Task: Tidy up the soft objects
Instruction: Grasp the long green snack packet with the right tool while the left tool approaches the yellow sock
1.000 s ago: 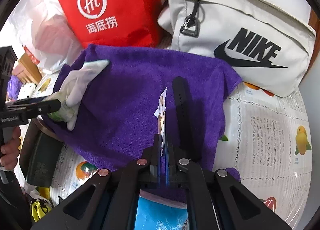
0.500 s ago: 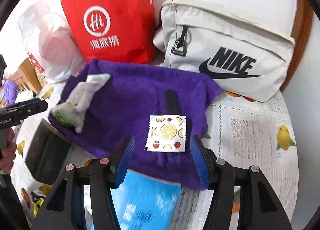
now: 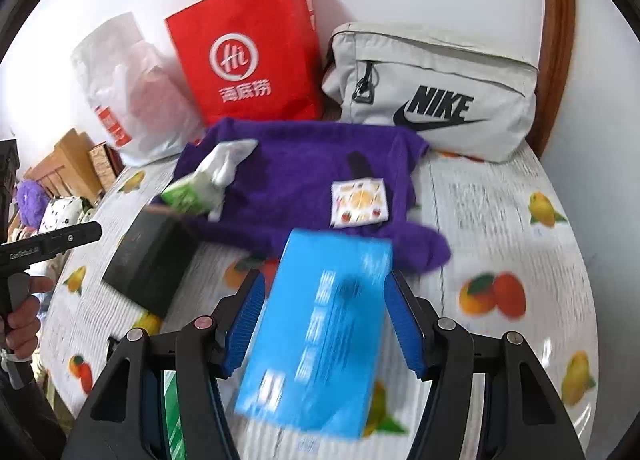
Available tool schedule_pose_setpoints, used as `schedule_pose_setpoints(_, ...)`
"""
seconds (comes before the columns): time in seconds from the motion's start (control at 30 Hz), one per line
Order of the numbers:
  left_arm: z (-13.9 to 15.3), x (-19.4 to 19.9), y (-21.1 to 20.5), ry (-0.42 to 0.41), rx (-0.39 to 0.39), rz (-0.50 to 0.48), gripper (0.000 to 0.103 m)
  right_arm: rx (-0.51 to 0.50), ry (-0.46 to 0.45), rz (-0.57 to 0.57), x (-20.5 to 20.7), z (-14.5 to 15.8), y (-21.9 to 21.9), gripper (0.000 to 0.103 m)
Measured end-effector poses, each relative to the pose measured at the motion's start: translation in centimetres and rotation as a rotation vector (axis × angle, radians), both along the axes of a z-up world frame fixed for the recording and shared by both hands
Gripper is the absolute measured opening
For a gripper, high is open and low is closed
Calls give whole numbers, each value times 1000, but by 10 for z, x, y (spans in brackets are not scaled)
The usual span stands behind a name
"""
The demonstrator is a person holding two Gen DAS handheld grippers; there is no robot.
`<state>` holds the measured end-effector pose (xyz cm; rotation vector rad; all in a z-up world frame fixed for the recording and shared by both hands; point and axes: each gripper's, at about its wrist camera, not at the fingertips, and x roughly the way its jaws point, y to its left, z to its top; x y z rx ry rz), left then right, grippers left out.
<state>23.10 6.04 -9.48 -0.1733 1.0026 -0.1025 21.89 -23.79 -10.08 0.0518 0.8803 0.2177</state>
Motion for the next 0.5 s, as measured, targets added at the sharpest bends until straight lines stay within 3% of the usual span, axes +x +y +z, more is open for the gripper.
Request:
schedule_pose_setpoints(0.3,-18,-55,7,14,0,1,79,39,36,95,-82,-20,39,61)
schedule_pose_setpoints(0.5,-30,-80,18,32,-6,1,79,54,79,131,-108,-40,78,61)
